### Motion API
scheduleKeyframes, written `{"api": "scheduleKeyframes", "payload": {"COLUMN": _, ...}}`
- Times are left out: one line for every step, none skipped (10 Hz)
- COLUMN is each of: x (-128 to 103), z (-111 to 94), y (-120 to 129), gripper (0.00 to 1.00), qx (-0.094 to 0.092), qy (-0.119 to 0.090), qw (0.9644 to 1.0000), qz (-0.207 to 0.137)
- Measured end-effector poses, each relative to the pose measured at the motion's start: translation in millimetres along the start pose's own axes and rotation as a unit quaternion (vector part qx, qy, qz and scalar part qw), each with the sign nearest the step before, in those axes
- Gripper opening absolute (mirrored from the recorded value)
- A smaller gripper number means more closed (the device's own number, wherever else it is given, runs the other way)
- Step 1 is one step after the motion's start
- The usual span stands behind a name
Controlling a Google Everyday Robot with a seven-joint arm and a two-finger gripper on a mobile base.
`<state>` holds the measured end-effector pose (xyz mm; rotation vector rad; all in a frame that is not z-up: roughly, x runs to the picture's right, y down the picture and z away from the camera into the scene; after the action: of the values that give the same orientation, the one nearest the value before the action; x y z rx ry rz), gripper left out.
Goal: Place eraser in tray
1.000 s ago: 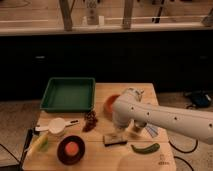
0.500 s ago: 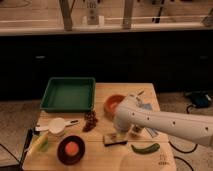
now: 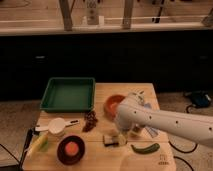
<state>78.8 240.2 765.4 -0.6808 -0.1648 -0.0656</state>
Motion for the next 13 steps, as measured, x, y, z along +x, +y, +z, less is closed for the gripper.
{"api": "scheduleKeyframes", "payload": {"x": 2.5, "z": 12.3, "y": 0.4, "gripper": 0.8, "qx": -0.001, "qy": -0.003, "qw": 1.0, "qz": 0.003}}
{"api": "scheduleKeyframes", "payload": {"x": 1.2, "z": 19.3, "y": 1.2, "gripper": 0.8, "qx": -0.002, "qy": -0.004, "qw": 1.0, "qz": 0.004}}
{"api": "scheduleKeyframes", "payload": {"x": -2.0, "z": 23.0, "y": 1.4, "gripper": 0.8, "qx": -0.003, "qy": -0.006, "qw": 1.0, "qz": 0.004}}
{"api": "scheduleKeyframes", "payload": {"x": -3.2, "z": 23.1, "y": 1.6, "gripper": 0.8, "qx": -0.004, "qy": -0.008, "qw": 0.9999, "qz": 0.006}}
{"api": "scheduleKeyframes", "payload": {"x": -3.9, "z": 20.8, "y": 1.1, "gripper": 0.8, "qx": -0.004, "qy": -0.009, "qw": 0.9999, "qz": 0.007}}
{"api": "scheduleKeyframes", "payload": {"x": -3.0, "z": 20.8, "y": 0.9, "gripper": 0.8, "qx": -0.006, "qy": -0.01, "qw": 0.9999, "qz": 0.006}}
{"api": "scheduleKeyframes", "payload": {"x": -2.1, "z": 26.0, "y": 2.4, "gripper": 0.8, "qx": -0.009, "qy": -0.01, "qw": 0.9999, "qz": 0.006}}
{"api": "scheduleKeyframes", "payload": {"x": -0.3, "z": 34.6, "y": 2.8, "gripper": 0.8, "qx": -0.009, "qy": -0.012, "qw": 0.9999, "qz": 0.007}}
{"api": "scheduleKeyframes", "payload": {"x": -1.1, "z": 37.0, "y": 2.6, "gripper": 0.8, "qx": -0.009, "qy": -0.014, "qw": 0.9998, "qz": 0.008}}
{"api": "scheduleKeyframes", "payload": {"x": -2.7, "z": 36.8, "y": 1.9, "gripper": 0.8, "qx": -0.01, "qy": -0.015, "qw": 0.9998, "qz": 0.008}}
{"api": "scheduleKeyframes", "payload": {"x": -3.0, "z": 36.4, "y": 2.1, "gripper": 0.79, "qx": -0.01, "qy": -0.016, "qw": 0.9998, "qz": 0.009}}
{"api": "scheduleKeyframes", "payload": {"x": -2.3, "z": 38.2, "y": 2.4, "gripper": 0.76, "qx": -0.01, "qy": -0.016, "qw": 0.9998, "qz": 0.009}}
{"api": "scheduleKeyframes", "payload": {"x": -1.5, "z": 40.6, "y": 2.9, "gripper": 0.7, "qx": -0.01, "qy": -0.016, "qw": 0.9998, "qz": 0.008}}
